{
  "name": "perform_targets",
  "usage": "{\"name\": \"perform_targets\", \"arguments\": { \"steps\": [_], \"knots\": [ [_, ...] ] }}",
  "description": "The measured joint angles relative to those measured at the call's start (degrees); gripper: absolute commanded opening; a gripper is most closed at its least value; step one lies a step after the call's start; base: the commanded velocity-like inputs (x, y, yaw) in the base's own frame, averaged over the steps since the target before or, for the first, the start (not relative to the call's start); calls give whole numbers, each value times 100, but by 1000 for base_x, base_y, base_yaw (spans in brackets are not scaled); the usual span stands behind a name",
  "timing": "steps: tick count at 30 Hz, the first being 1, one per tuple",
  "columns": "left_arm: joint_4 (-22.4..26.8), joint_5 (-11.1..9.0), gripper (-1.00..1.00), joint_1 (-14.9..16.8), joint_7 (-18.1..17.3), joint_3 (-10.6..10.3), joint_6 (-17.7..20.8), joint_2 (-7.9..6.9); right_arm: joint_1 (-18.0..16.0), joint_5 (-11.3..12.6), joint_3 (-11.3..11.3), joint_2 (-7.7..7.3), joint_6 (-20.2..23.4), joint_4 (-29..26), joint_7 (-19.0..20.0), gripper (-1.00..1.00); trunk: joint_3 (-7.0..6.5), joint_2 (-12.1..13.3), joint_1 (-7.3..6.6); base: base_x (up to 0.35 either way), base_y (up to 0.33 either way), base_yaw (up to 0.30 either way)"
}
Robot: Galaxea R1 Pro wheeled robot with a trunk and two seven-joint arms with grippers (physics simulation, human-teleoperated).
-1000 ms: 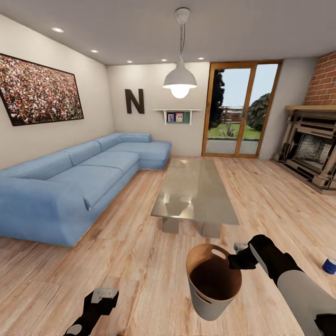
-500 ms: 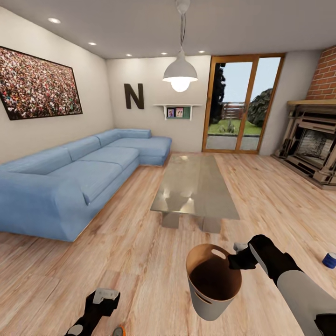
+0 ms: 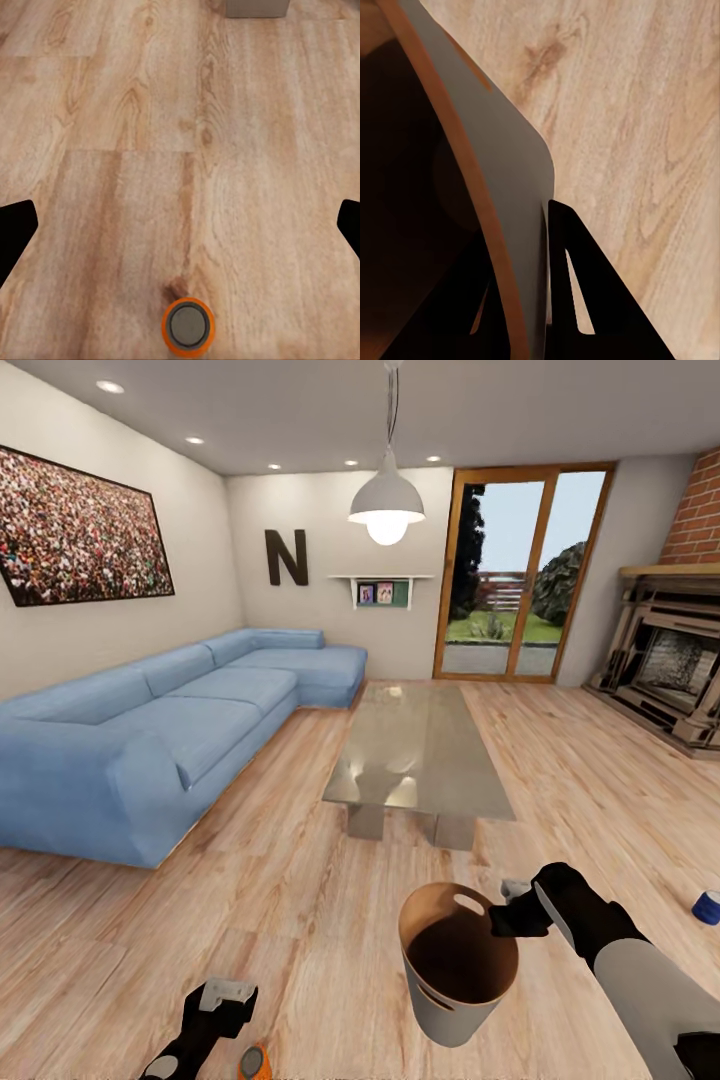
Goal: Put the three can of soda from the living room inside the tash can in the kitchen.
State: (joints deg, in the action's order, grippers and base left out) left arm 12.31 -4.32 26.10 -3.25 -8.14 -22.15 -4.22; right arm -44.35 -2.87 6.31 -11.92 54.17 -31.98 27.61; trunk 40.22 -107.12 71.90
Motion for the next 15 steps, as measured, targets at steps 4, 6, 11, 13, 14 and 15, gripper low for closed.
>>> {"name": "perform_targets", "arguments": {
  "steps": [4,6,11,13,14,15],
  "knots": [
    [0,1,100,0,0,-3,0,0,0,0,-3,-3,0,0,-6,-100,74,-160,88,0,0,0],
    [0,1,100,0,0,-3,0,0,1,-3,-4,-2,-1,0,-7,-100,111,-241,132,0,0,0],
    [0,2,100,0,0,-4,0,1,5,18,-11,-3,2,0,-3,-100,208,-441,242,0,0,0],
    [0,2,100,0,0,-4,0,1,5,15,-10,-2,4,0,-3,-100,256,-521,286,0,0,0],
    [0,2,100,0,0,-4,0,0,6,14,-10,0,5,0,-4,-100,280,-561,308,0,0,0],
    [0,2,100,0,0,-2,0,0,6,15,-9,-1,6,0,-5,-100,306,-602,330,0,0,0]
  ]
}}
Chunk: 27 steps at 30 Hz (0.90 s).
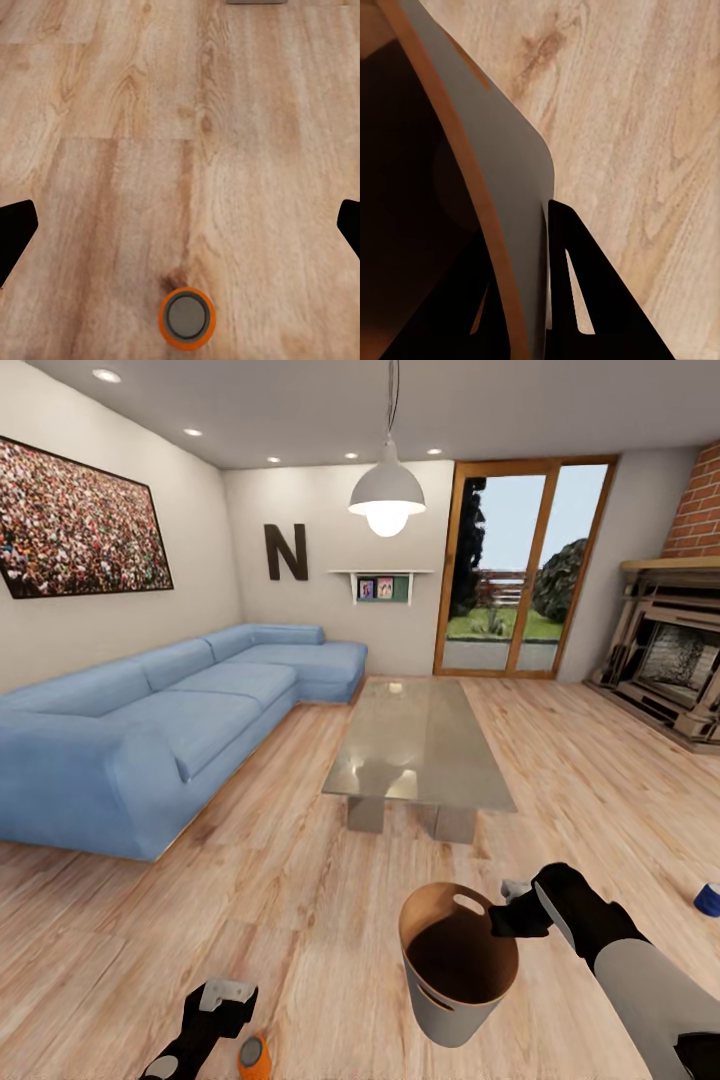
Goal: Put the three can of soda from the living room inside the tash can in the kitchen.
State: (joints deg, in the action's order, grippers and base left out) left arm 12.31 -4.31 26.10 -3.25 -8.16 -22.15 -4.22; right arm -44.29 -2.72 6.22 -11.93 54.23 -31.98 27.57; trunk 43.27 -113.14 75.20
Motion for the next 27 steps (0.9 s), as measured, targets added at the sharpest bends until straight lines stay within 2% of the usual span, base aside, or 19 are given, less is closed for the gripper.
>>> {"name": "perform_targets", "arguments": {
  "steps": [15,19,20,23,27],
  "knots": [
    [0,-3,100,0,0,7,0,93,-26,-21,-23,-42,3,-53,1,-100,373,-602,329,0,0,0],
    [0,-1,100,0,0,7,0,113,-31,23,-26,-56,66,-422,4,-100,447,-762,417,0,0,0],
    [0,-1,100,0,0,7,0,119,-32,-11,-18,-61,299,-652,0,-100,466,-803,439,0,0,0],
    [0,-1,100,0,0,7,0,128,-28,-16,-16,-69,558,-966,-11,-100,526,-922,505,0,0,1],
    [0,-5,100,0,0,7,0,126,-27,-67,-25,-80,546,-1083,-28,-100,623,-1083,593,0,0,35]
  ]
}}
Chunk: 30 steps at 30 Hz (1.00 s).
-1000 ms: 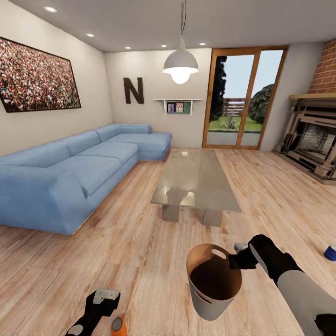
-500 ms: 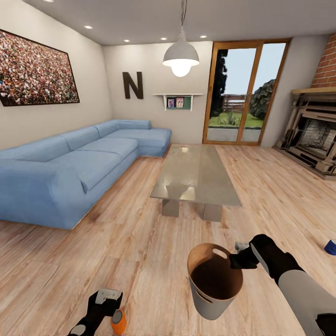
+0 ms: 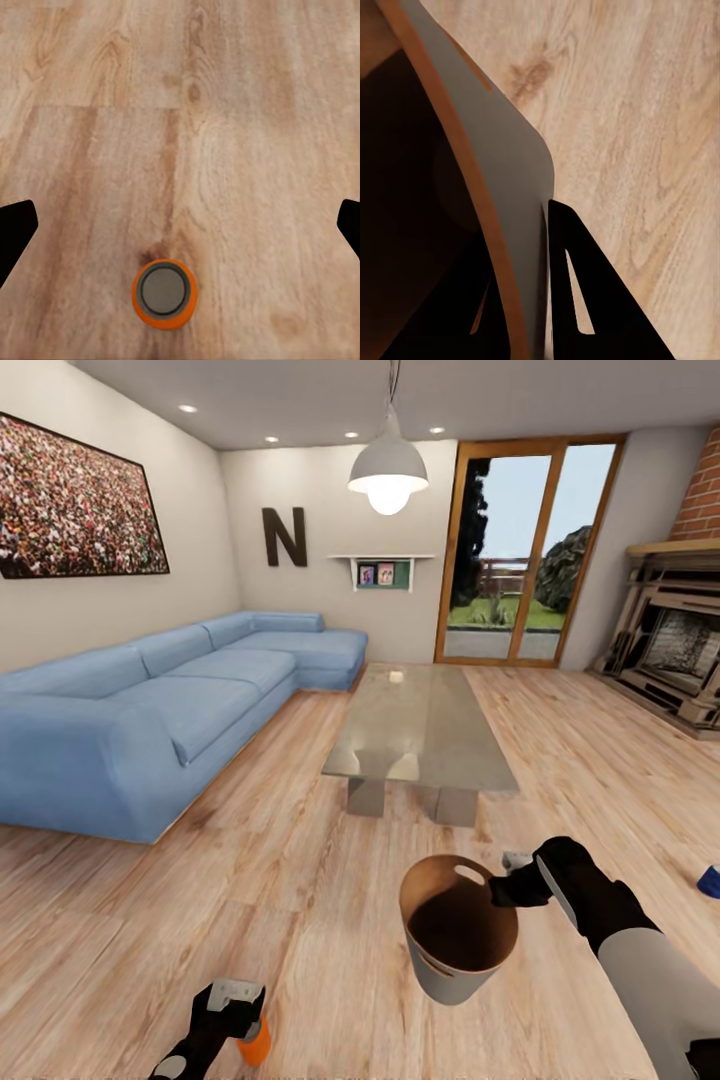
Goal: Put the three can of soda from the living room inside the tash can in the kitchen.
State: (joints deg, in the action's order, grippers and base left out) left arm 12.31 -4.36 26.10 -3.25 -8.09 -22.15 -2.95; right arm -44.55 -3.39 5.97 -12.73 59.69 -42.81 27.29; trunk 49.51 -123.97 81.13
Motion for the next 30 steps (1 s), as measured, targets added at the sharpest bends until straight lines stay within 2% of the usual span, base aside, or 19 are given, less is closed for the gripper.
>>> {"name": "perform_targets", "arguments": {
  "steps": [30],
  "knots": [
    [0,-12,100,0,0,0,0,-10,21,-1,28,27,2,-58,-10,-100,799,-1203,659,0,0,68]
  ]
}}
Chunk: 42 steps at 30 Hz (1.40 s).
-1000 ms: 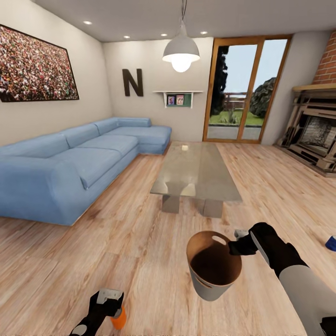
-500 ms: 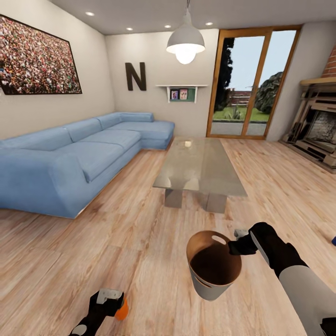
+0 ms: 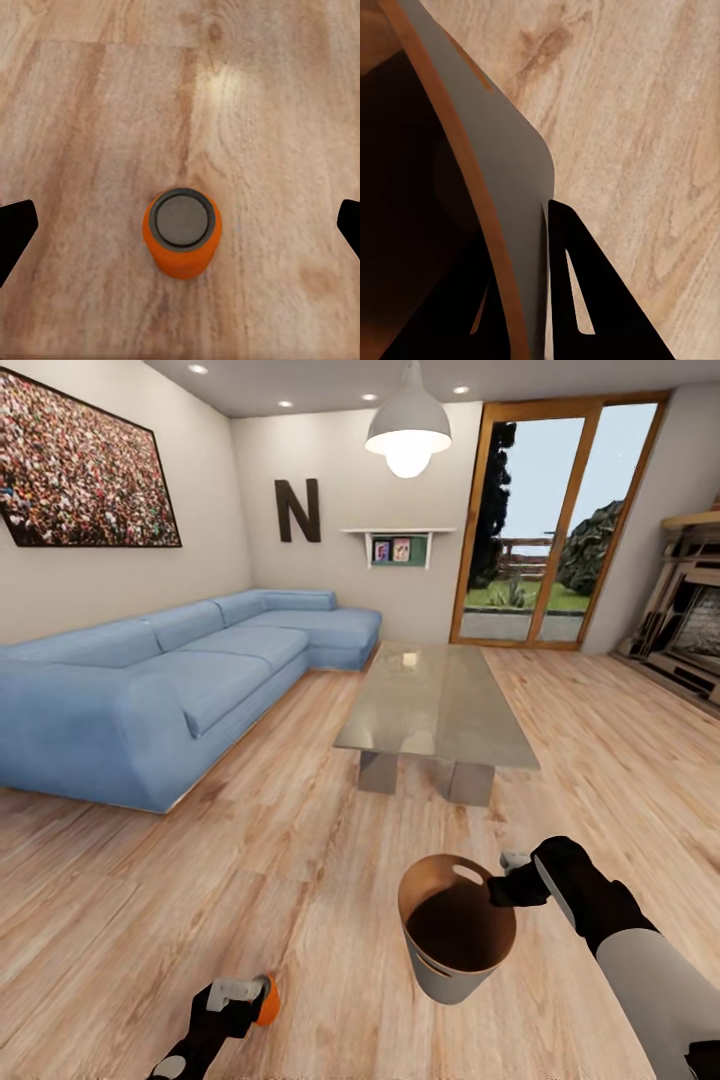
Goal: Put the three can of soda from the living room inside the tash can in the kitchen.
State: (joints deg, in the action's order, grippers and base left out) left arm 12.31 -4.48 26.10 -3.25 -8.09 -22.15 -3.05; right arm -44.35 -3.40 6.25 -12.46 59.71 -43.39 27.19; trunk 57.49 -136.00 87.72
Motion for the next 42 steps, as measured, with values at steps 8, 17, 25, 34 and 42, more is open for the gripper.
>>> {"name": "perform_targets", "arguments": {
  "steps": [8,17,25,34,42],
  "knots": [
    [4,0,100,-8,-10,-14,4,-3,-1,10,-3,-2,1,-1,-1,-100,61,-2,0,19,-4,34],
    [6,5,100,-16,-18,-33,7,-3,-2,11,6,13,-2,-8,-1,-100,74,-2,0,129,-19,2],
    [8,1,100,-26,-16,-60,0,-3,-1,22,-3,23,1,-10,0,-100,128,-121,66,8,-1,0],
    [8,2,100,-26,-17,-69,0,-3,7,23,-7,30,2,-10,8,-100,313,-481,264,0,0,0],
    [7,2,100,-26,-18,-66,3,-3,8,26,-5,32,4,-10,9,-100,377,-483,264,45,0,0]
  ]
}}
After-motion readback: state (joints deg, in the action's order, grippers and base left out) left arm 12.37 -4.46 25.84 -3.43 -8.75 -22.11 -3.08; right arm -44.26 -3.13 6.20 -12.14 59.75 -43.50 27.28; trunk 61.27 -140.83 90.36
